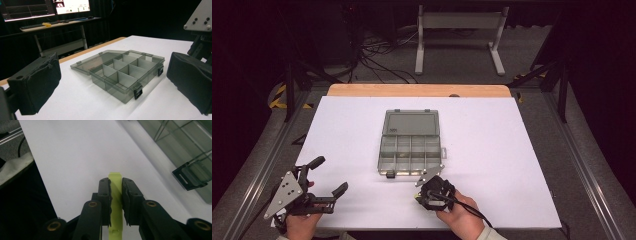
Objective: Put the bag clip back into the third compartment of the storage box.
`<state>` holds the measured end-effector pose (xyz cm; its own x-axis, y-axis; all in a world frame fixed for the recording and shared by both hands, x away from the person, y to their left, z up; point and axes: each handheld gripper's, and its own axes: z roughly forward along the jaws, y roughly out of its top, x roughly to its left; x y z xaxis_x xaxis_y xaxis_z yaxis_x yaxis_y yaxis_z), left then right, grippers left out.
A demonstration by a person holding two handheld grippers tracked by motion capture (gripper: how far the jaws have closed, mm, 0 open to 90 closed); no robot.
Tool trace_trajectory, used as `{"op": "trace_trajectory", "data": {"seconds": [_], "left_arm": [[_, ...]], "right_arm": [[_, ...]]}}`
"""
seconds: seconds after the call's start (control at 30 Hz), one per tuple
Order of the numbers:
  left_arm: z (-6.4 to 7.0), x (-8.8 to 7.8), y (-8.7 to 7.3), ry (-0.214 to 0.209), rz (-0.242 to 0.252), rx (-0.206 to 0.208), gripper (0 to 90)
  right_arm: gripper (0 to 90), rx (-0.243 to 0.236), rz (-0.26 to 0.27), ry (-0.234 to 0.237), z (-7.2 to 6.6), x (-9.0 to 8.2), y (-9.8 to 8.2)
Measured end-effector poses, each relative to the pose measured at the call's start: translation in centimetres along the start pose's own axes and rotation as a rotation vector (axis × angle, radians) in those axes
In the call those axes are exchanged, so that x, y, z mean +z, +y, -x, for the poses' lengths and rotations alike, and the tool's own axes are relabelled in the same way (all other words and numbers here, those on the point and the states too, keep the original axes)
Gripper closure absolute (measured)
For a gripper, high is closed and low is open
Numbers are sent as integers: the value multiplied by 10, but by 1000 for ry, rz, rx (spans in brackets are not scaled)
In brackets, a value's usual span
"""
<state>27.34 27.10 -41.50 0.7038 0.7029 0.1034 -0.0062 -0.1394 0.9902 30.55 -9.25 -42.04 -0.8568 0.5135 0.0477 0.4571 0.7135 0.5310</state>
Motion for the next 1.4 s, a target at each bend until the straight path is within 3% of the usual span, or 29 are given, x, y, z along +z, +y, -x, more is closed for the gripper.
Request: {"op": "trace_trajectory", "data": {"seconds": [0.37, 0.47, 0.97, 1.4], "left_arm": [[0, 0, 0, 1, 2, -3, 1], [0, 0, 0, 2, 2, -3, 1], [0, 1, -1, -5, -7, -4, 1], [-1, 2, -1, -2, -3, -6, 1]], "right_arm": [[783, -10, 43, 5, 1, -17, 7], [783, -9, 82, 4, 5, -29, 12], [783, -9, 176, -17, 21, -59, 27], [783, -6, 215, -42, 39, -68, 46]]}}
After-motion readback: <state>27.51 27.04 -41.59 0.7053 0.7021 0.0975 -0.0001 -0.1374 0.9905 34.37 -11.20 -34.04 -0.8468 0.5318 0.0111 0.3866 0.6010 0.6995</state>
